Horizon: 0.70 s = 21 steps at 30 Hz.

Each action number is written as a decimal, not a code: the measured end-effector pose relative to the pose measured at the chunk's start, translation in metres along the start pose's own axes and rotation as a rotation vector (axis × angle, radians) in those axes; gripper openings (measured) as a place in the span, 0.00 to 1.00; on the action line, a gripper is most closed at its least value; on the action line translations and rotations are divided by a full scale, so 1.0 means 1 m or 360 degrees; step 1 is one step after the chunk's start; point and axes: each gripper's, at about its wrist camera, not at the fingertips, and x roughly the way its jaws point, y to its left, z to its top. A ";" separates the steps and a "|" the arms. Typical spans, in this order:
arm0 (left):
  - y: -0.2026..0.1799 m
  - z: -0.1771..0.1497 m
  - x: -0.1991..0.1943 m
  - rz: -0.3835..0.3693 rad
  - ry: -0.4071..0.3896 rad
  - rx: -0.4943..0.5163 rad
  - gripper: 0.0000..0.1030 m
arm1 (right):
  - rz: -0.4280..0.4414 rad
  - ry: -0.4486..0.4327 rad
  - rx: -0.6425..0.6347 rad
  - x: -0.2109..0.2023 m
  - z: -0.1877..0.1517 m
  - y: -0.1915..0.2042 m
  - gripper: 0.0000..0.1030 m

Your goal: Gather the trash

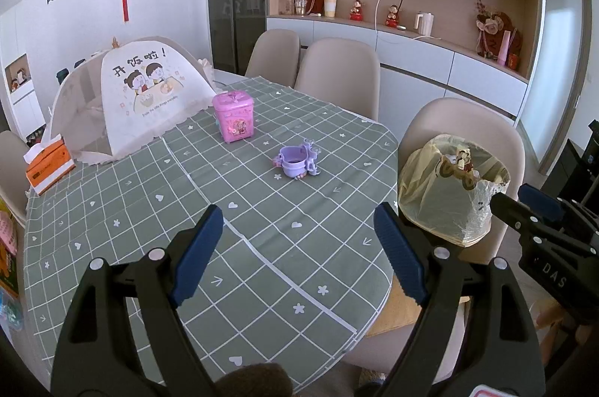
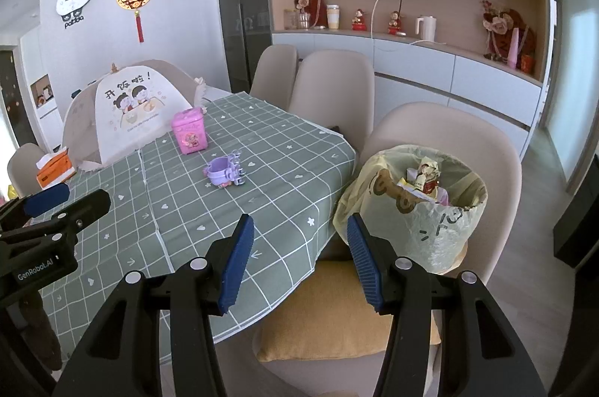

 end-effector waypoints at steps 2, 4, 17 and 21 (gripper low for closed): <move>0.000 0.000 0.000 0.0001 0.0001 0.0000 0.76 | 0.0002 -0.0002 -0.0004 0.001 0.000 0.000 0.48; 0.000 0.000 0.001 -0.0001 0.0001 0.0000 0.76 | 0.0004 -0.0001 -0.0005 0.003 0.000 0.001 0.48; -0.002 -0.004 0.006 -0.0007 0.0011 0.0003 0.76 | 0.0006 0.0009 -0.0001 0.004 0.000 0.004 0.48; -0.002 -0.004 0.006 -0.0009 0.0009 0.0006 0.76 | 0.0006 0.0010 0.0001 0.003 0.000 0.004 0.48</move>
